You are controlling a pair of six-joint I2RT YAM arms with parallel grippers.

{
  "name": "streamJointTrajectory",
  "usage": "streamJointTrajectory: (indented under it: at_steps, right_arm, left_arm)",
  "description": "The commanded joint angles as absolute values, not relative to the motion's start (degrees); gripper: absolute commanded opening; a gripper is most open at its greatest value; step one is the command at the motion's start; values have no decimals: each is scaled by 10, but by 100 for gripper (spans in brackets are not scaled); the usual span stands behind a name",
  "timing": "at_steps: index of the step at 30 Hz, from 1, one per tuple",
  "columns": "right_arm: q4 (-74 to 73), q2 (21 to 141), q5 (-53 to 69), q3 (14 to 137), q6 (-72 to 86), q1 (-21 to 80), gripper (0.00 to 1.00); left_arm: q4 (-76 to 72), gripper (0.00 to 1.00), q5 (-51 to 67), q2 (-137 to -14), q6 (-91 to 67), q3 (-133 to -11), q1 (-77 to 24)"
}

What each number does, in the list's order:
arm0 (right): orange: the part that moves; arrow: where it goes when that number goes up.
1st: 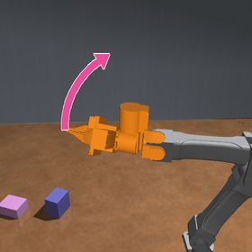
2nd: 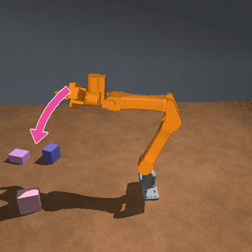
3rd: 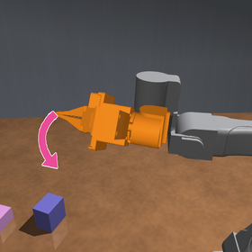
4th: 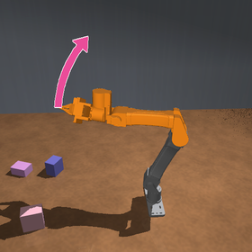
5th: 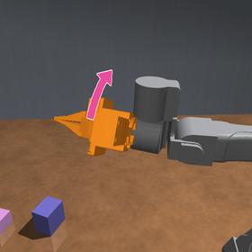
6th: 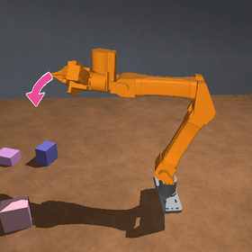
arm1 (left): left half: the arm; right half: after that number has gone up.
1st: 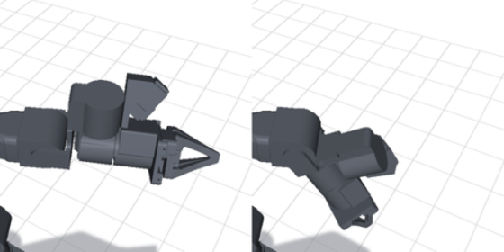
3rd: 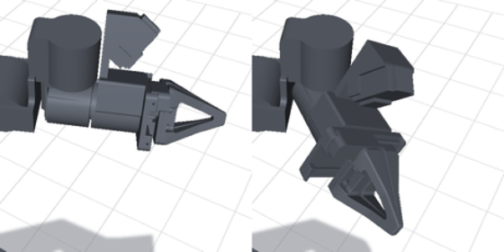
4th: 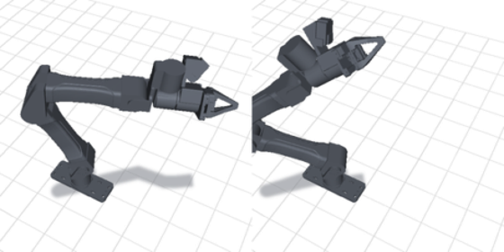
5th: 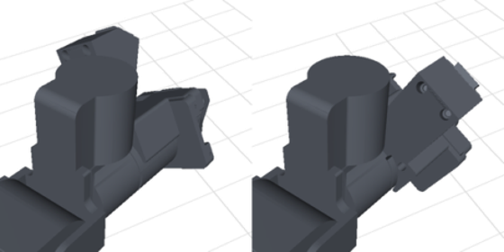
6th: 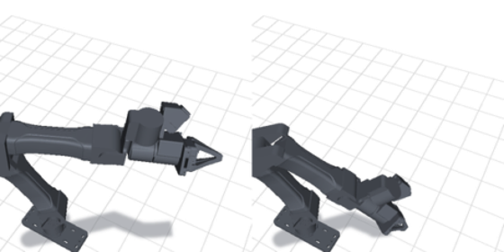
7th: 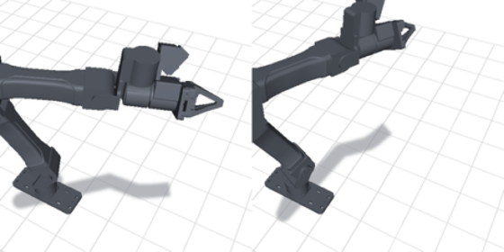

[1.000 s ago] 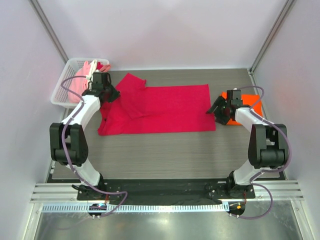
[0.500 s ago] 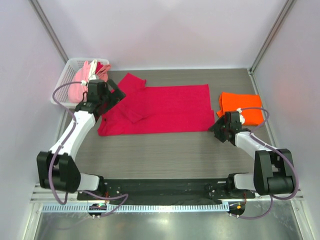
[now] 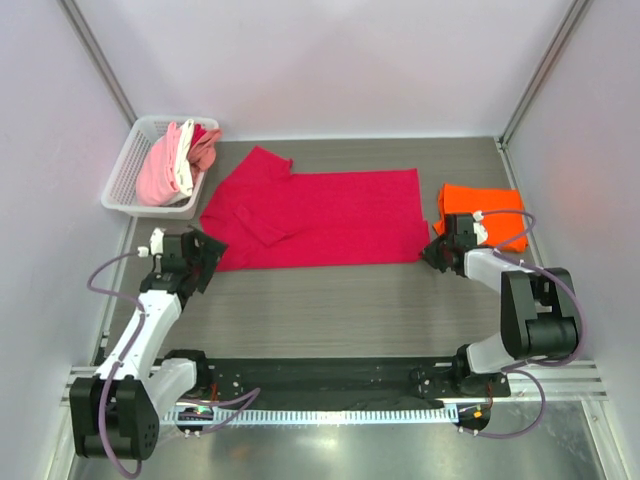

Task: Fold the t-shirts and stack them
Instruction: Fold the tshirt

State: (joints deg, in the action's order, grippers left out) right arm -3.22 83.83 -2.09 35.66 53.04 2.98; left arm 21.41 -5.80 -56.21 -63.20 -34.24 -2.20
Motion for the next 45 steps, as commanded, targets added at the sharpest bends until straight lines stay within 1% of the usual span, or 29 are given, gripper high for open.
streamJointTrajectory:
  at_steps: [1,2,3,7,10,13,14,19,23,25,28,31,33,37,38,39,41,42,43,44,45]
  right_arm:
    - [-25,854,-40,374,537,29,7]
    - [-25,855,-41,374,535,29,3]
    - [-25,853,-44,370,535,28,1]
    - [-30,824,-55,366,523,28,1]
    - [-35,808,-65,358,511,29,1]
    - [-26,803,-56,348,505,28,1]
    - [-19,802,-54,345,505,28,1]
    - [-10,802,-45,342,500,29,1]
    - [-3,807,-37,341,497,28,1]
    - [-3,807,-33,339,496,29,1]
    - [-3,809,-29,340,491,28,1]
    - [-4,805,-29,338,491,27,1]
    - [-3,802,-31,338,493,28,1]
    - [-4,793,-33,333,495,28,1]
    - [-4,788,-33,330,494,29,1]
    - [-4,784,-34,330,495,28,1]
    - [-4,775,-36,327,495,29,1]
    - [-4,772,-36,326,496,28,1]
    - [-3,769,-36,324,497,28,1]
    - [-3,767,-36,323,497,28,1]
    - [-4,766,-37,323,497,28,1]
  left_arm:
    - [189,89,-84,-535,-678,-318,-20]
    - [187,89,-85,-532,-679,-311,-20]
    - [186,87,-86,-528,-679,-301,-20]
    - [188,86,-102,-506,-680,-279,-20]
    - [178,82,-106,-491,-690,-256,-19]
    - [137,77,-117,-490,-709,-226,-20]
    - [127,73,-116,-493,-714,-219,-19]
    - [59,69,-105,-535,-733,-197,-20]
    - [22,61,-111,-583,-731,-201,-21]
    - [9,61,-119,-613,-731,-207,-20]
    - [3,60,-127,-639,-733,-213,-21]
    - [5,56,-150,-663,-745,-215,-21]
    - [11,55,-176,-674,-757,-214,-21]
    - [4,49,-190,-696,-768,-216,-21]
    - [3,40,-191,-701,-769,-217,-21]
    - [3,28,-194,-714,-768,-222,-19]
    - [4,16,-199,-722,-768,-225,-19]
    - [3,11,-203,-729,-767,-226,-19]
    - [3,3,-204,-733,-765,-227,-19]
    - [2,0,-205,-736,-760,-233,-18]
    - [3,0,-205,-739,-756,-236,-18]
